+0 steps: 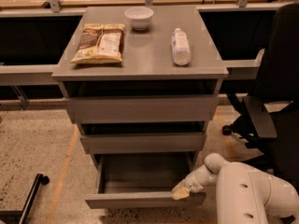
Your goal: Open bottom drawer
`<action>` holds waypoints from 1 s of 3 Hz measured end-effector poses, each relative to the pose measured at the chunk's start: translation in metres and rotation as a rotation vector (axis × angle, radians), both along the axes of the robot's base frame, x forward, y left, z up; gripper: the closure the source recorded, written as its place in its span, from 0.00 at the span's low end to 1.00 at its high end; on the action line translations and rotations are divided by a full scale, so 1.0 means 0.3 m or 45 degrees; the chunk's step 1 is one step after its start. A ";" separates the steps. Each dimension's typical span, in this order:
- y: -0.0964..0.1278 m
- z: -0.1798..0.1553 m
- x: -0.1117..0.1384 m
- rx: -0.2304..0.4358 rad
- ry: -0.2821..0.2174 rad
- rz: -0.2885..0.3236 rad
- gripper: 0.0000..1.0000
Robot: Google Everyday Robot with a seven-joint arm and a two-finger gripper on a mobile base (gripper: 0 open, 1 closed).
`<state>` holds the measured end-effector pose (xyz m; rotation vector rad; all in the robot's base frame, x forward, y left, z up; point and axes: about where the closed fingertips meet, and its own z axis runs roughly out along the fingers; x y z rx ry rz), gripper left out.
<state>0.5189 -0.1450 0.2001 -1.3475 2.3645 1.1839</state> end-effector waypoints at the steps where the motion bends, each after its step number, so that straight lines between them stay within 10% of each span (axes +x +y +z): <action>1: -0.020 0.012 -0.094 0.024 0.115 0.037 0.13; 3: -0.025 0.063 -0.123 0.031 0.151 0.055 0.00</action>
Offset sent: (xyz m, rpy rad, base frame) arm -0.1186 -0.0284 0.0281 0.0827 0.4045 0.1766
